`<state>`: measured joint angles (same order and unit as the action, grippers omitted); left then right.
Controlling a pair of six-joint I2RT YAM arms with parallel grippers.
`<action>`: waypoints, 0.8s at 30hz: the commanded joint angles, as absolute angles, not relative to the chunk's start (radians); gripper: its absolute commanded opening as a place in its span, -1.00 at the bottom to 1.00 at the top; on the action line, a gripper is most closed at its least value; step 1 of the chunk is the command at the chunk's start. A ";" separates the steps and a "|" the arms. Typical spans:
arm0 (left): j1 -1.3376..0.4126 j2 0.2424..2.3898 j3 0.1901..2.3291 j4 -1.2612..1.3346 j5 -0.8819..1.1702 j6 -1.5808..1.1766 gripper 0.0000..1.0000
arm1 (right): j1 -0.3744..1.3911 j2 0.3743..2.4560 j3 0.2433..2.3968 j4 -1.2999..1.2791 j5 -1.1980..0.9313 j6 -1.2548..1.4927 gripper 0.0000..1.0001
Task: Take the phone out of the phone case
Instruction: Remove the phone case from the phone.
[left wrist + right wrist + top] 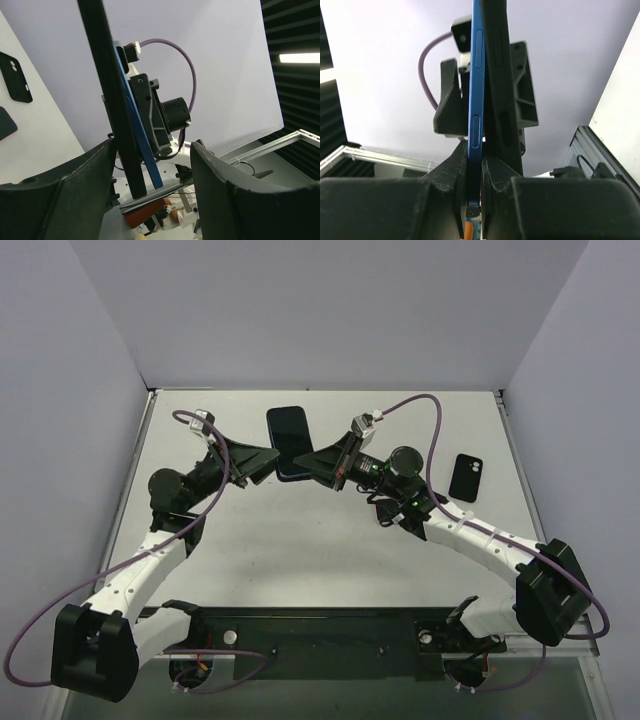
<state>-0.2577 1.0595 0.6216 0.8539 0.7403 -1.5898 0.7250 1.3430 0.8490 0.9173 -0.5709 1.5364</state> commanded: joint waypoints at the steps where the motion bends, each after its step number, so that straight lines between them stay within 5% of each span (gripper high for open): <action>1: -0.249 1.035 0.618 1.054 0.750 -1.625 0.41 | 0.696 1.270 0.854 1.100 -0.568 1.583 -1.00; 17: -0.253 1.058 0.624 1.002 0.753 -1.549 0.01 | 0.680 1.273 0.857 1.235 -0.571 1.692 -1.00; 24: -0.273 1.054 0.669 0.842 0.752 -1.460 0.05 | 0.690 1.292 0.859 1.246 -0.572 1.697 -1.00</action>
<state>-0.2569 1.0641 0.6106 0.9165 0.7410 -1.5383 0.6827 1.3075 0.8371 1.0637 -0.5671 1.6867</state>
